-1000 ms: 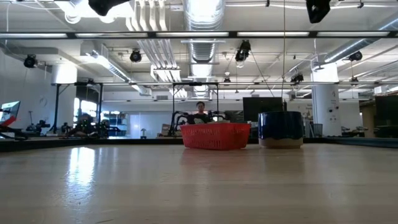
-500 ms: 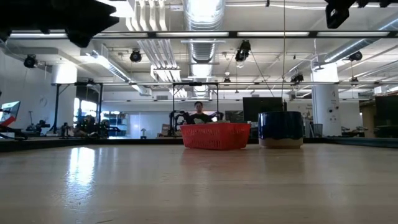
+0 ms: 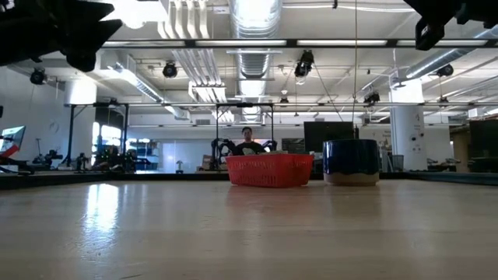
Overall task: Pick and place Stevia / Truvia into bins
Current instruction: Return to Home Position
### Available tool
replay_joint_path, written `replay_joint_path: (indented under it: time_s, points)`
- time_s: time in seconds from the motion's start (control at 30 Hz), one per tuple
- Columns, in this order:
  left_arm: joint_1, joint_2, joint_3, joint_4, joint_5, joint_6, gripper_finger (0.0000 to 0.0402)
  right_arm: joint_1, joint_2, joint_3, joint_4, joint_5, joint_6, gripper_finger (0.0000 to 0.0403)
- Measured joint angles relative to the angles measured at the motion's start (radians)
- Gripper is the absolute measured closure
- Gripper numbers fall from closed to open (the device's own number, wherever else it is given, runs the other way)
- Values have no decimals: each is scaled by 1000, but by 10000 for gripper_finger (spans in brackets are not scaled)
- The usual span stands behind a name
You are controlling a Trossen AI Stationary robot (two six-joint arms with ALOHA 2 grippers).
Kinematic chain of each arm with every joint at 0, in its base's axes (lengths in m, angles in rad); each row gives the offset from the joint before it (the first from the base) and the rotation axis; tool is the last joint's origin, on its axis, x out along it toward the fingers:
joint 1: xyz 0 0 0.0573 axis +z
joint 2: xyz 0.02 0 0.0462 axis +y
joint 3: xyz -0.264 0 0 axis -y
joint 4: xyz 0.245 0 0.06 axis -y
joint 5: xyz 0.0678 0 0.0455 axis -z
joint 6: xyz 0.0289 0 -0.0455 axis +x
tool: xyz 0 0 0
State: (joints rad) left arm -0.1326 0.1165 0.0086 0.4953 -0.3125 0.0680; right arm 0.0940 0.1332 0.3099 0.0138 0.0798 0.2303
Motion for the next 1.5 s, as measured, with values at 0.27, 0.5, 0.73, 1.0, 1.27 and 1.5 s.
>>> replay_joint_path:
  time_s: [0.27,0.5,0.73,1.0,1.27,1.5]
  points:
    - [0,-89,0,-10,53,115,246,0,-92,-115,113,0,10,304]
    - [0,-88,-1,-26,62,115,246,0,-133,-193,155,-22,74,314]
    - [0,-88,-2,-33,69,113,246,0,-133,-279,264,-32,112,327]
    - [0,-85,-2,-44,145,113,246,0,-133,-302,258,-28,130,334]
    - [0,-87,-3,-195,185,68,246,0,-132,-301,241,-21,111,328]
    - [0,-79,-3,-318,186,15,246,0,-130,-301,132,-19,127,335]
